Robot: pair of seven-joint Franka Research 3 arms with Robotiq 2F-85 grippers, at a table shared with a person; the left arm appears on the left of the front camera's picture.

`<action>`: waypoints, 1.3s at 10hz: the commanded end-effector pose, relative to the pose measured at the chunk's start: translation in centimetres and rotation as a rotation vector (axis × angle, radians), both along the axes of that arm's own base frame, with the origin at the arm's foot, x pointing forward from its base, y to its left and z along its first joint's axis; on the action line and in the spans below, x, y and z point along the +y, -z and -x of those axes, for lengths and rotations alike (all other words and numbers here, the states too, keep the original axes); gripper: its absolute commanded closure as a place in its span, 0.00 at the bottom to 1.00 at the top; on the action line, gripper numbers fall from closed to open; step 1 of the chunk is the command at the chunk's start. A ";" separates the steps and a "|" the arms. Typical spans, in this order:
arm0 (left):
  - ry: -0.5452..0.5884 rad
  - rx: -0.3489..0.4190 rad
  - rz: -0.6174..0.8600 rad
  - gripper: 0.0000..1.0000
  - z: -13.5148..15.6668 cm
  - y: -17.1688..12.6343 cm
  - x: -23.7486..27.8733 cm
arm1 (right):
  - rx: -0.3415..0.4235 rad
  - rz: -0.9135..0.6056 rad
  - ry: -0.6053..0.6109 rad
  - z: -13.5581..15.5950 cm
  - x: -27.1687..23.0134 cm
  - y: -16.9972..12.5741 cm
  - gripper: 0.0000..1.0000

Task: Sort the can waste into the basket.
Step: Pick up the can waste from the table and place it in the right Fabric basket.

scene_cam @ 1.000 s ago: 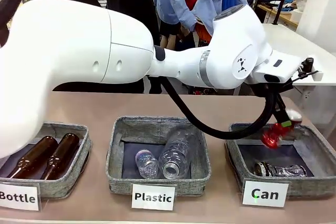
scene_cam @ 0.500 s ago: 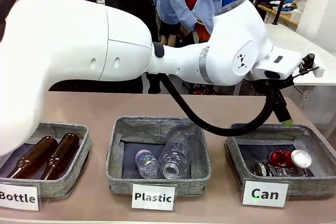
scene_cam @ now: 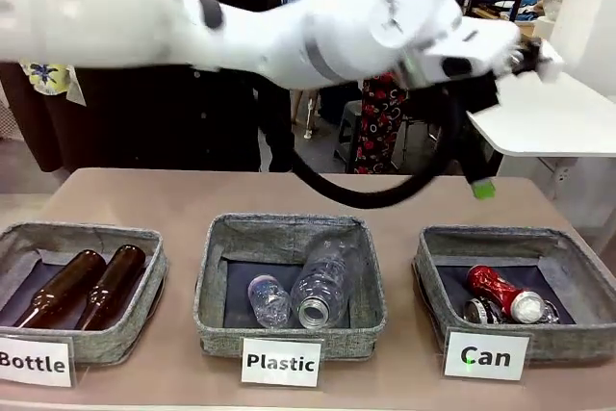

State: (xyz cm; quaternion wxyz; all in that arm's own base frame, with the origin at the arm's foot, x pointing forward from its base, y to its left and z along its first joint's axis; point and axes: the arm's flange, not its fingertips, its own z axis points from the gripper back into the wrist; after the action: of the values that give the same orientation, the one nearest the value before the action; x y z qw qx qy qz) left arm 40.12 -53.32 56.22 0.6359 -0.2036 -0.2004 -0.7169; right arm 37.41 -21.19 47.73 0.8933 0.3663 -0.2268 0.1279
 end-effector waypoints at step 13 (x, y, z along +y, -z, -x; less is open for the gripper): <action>-0.829 0.686 0.738 0.00 3.6 8.6 51.2 | 0.378 -0.331 0.026 -2.3 26.7 4.0 0.00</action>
State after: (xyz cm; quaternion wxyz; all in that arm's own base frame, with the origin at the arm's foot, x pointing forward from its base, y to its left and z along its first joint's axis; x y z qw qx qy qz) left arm 37.83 -0.55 45.72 0.7854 -0.5317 -0.2883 -0.1318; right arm 39.72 5.22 43.61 0.8519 0.5191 -0.0679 -0.0119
